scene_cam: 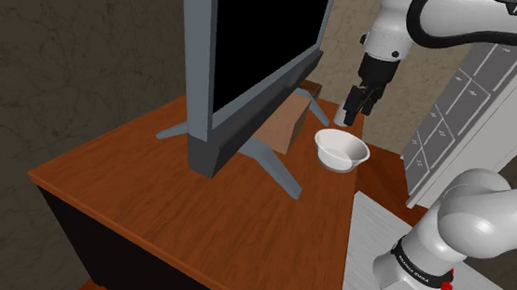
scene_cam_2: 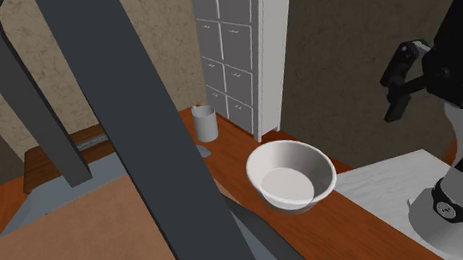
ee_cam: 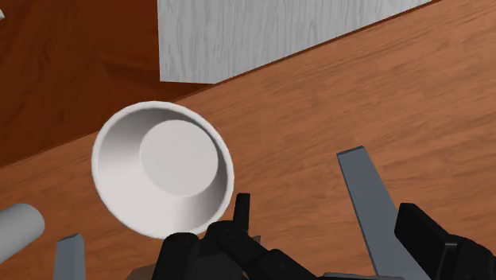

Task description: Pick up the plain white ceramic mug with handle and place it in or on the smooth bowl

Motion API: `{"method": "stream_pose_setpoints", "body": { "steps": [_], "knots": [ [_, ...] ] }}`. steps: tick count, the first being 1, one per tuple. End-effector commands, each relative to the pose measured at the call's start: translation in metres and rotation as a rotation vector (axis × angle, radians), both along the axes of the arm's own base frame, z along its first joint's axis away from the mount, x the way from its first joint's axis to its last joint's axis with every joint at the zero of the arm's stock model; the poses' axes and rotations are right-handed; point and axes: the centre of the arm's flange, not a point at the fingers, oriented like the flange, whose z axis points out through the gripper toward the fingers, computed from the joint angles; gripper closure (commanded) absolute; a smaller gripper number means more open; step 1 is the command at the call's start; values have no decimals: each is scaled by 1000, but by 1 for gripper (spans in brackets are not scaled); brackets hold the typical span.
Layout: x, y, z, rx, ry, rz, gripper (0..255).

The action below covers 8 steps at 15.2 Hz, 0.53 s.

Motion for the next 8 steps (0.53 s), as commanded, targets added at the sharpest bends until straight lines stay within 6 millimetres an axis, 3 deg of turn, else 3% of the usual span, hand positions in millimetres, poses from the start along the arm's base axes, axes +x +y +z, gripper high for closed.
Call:
{"method": "stream_pose_setpoints", "body": {
  "steps": [1, 8],
  "knots": [
    [0, 0, 0, 0, 0, 0, 0],
    [44, -75, -29, 3, -17, -43, 0]
  ]
}}
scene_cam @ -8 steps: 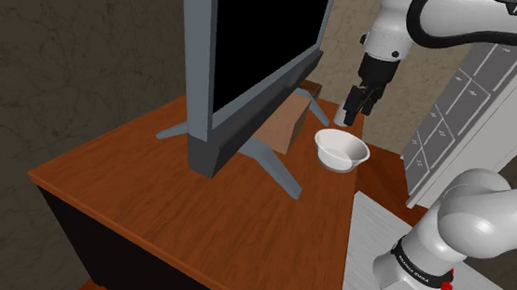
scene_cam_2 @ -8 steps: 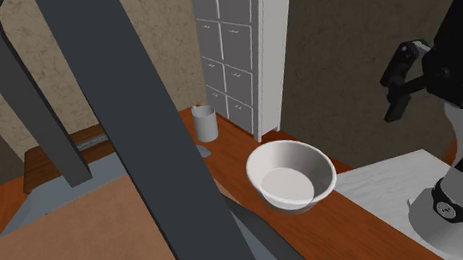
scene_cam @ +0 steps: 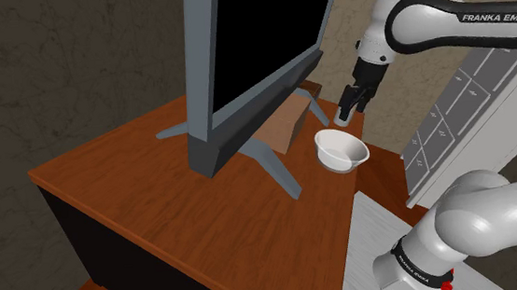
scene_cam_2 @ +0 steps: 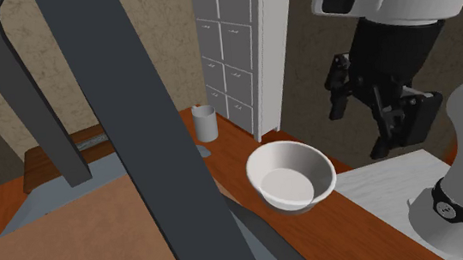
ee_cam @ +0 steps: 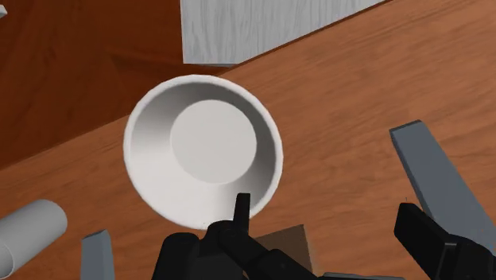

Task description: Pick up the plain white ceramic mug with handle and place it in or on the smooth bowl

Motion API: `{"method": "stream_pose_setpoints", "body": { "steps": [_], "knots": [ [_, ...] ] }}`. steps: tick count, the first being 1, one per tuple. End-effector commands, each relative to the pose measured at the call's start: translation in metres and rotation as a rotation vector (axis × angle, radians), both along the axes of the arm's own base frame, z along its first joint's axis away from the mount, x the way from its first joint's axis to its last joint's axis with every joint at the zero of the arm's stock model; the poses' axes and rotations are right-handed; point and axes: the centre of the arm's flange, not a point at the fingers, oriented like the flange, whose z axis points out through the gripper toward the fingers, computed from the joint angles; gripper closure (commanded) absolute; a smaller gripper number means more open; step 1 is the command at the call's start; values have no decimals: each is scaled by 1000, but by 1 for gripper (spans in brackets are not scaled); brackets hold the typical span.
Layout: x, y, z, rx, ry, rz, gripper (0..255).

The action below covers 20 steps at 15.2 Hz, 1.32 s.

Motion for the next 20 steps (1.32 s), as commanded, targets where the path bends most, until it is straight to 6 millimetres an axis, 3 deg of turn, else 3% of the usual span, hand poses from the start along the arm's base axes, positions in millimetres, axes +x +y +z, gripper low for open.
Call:
{"method": "stream_pose_setpoints", "body": {
  "steps": [1, 20],
  "knots": [
    [12, -22, -8, 0, -6, -12, 0],
    [116, -234, -86, 10, -51, -129, 0]
  ]
}}
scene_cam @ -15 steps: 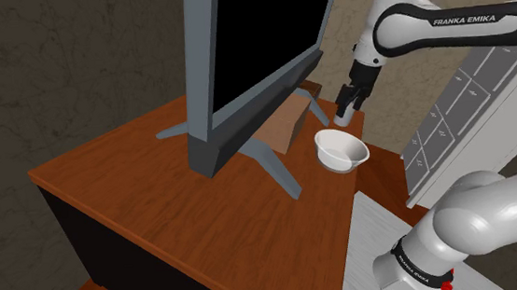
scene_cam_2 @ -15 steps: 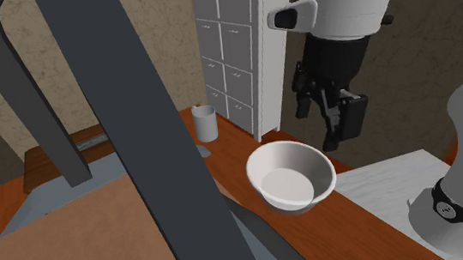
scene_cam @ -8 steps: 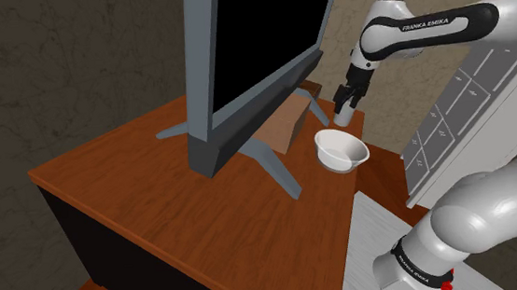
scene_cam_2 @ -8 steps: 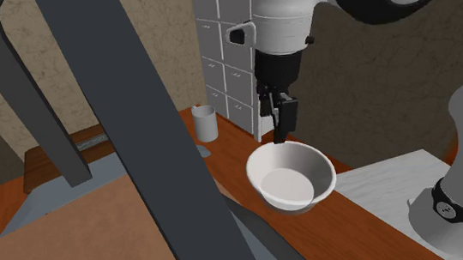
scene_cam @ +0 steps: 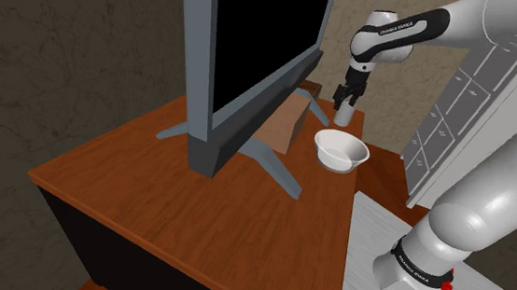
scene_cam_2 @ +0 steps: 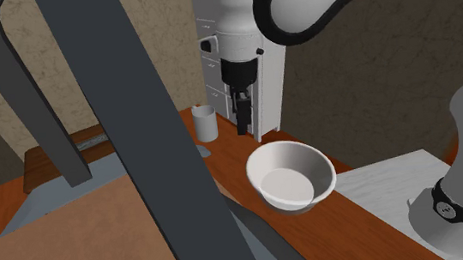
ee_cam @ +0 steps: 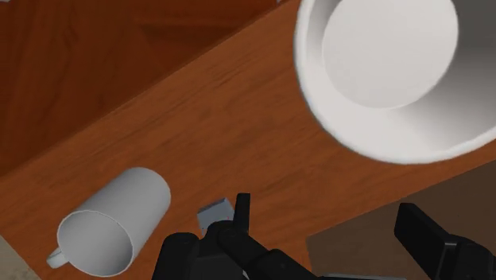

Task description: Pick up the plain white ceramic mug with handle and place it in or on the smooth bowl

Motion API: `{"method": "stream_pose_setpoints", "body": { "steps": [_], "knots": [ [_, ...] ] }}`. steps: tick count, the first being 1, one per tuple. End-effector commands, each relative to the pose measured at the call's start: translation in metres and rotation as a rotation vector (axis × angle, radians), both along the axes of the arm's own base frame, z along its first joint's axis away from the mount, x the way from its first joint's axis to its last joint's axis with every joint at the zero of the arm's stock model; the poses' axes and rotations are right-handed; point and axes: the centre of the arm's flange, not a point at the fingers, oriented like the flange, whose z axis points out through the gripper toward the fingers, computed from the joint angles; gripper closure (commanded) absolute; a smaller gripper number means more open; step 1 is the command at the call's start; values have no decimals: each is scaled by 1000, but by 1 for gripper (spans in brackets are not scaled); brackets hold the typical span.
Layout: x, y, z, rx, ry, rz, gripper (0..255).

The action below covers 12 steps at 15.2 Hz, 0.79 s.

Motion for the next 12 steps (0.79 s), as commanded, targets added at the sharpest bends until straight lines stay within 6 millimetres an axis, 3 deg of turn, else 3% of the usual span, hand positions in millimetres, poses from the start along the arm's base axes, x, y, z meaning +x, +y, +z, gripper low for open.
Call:
{"method": "stream_pose_setpoints", "body": {
  "steps": [1, 12],
  "knots": [
    [11, -23, -8, 0, -5, -11, 0],
    [61, -151, -51, 5, -31, -79, 0]
  ]
}}
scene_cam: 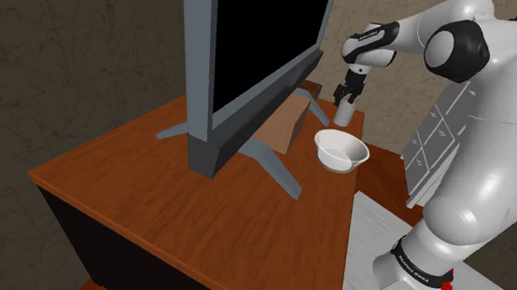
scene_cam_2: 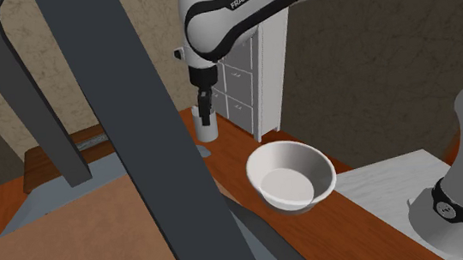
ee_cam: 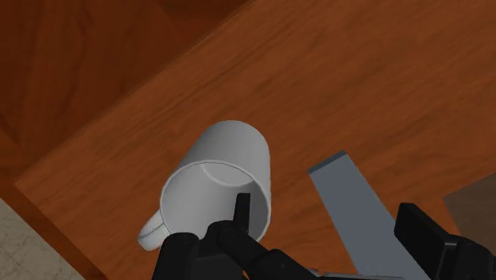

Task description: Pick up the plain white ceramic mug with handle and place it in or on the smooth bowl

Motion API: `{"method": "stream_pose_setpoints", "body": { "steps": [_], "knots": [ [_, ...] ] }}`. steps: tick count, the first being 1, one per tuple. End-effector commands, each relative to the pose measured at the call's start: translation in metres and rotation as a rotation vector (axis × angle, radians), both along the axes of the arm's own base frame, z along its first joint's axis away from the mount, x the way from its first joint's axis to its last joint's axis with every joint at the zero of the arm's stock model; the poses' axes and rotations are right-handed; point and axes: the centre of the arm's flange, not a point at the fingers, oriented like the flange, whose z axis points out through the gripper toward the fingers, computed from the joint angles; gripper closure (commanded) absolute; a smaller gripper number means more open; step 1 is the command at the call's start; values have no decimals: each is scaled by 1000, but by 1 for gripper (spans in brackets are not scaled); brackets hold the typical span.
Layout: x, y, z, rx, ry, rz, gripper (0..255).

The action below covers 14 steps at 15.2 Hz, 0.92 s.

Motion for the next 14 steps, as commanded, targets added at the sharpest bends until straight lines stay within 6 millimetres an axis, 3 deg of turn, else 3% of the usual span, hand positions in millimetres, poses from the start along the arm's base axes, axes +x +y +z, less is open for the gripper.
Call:
{"method": "stream_pose_setpoints", "body": {
  "steps": [1, 2, 9, 14],
  "knots": [
    [7, -25, -10, 1, -6, -12, 0],
    [11, -35, -13, 2, -8, -17, 0],
    [13, -37, -50, 2, -8, -17, 0],
    [13, -37, -53, 2, -8, -17, 0]
  ]
}}
